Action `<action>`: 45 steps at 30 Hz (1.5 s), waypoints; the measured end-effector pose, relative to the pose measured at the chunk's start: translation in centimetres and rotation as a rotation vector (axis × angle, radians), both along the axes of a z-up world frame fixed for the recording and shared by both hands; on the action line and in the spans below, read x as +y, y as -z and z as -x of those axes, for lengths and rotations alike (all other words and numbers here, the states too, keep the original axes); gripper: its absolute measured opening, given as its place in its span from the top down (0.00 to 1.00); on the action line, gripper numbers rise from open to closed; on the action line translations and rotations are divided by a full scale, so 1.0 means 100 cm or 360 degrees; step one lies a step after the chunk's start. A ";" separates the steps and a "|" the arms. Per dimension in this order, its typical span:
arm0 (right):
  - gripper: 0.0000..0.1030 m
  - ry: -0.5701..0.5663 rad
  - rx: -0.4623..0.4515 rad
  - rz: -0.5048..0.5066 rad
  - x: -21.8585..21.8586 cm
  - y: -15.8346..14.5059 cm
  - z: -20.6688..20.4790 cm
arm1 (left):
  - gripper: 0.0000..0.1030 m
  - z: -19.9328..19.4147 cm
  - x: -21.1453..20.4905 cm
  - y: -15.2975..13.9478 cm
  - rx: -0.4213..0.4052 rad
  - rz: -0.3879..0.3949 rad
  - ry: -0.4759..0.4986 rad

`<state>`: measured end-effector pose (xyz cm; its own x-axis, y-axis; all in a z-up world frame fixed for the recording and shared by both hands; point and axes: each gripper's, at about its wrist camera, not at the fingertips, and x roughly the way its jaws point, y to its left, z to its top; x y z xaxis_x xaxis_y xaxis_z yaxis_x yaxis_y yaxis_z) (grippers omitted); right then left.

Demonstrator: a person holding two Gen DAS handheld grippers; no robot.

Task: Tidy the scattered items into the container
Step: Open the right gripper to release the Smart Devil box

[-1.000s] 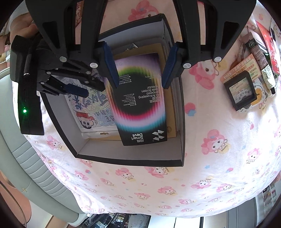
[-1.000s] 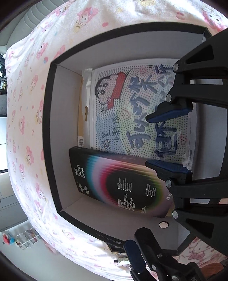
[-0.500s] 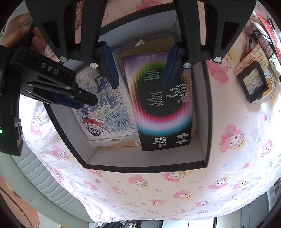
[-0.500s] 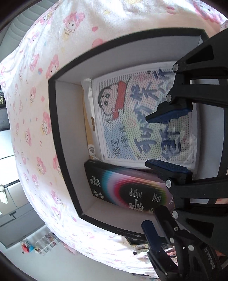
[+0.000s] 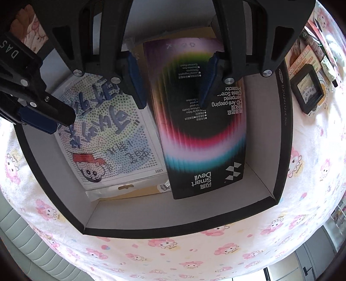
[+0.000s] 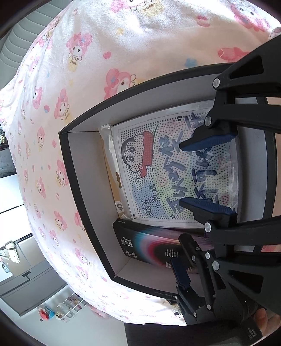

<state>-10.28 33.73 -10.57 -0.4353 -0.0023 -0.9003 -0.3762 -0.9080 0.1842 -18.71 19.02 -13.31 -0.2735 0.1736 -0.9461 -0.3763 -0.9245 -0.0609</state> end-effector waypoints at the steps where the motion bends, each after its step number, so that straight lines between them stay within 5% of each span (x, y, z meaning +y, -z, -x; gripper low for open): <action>1: 0.61 -0.0001 -0.0007 0.0010 0.001 0.002 -0.001 | 0.51 0.001 0.001 0.001 0.0004 0.0017 0.0001; 12: 0.61 -0.0043 -0.0032 0.0002 -0.007 0.008 0.003 | 0.47 0.014 -0.004 0.003 -0.0057 0.0059 -0.0068; 17: 0.61 -0.0098 -0.0054 0.0007 -0.013 0.010 0.007 | 0.63 0.013 -0.010 0.002 -0.0088 -0.0073 -0.0084; 20: 0.61 -0.0137 -0.0050 0.0025 -0.019 0.012 0.007 | 0.63 0.013 -0.022 -0.002 -0.0115 -0.0194 -0.0120; 29: 0.61 -0.0331 0.0006 0.0054 -0.050 0.005 0.017 | 0.67 0.029 -0.028 -0.011 -0.0149 -0.0216 -0.0134; 33: 0.61 -0.0286 -0.0006 0.0041 -0.044 0.004 0.023 | 0.67 0.047 -0.040 -0.023 -0.0177 -0.0297 -0.0194; 45: 0.61 -0.0313 -0.0093 0.0035 -0.015 -0.005 0.095 | 0.67 0.120 -0.025 -0.015 -0.0208 -0.0261 -0.0262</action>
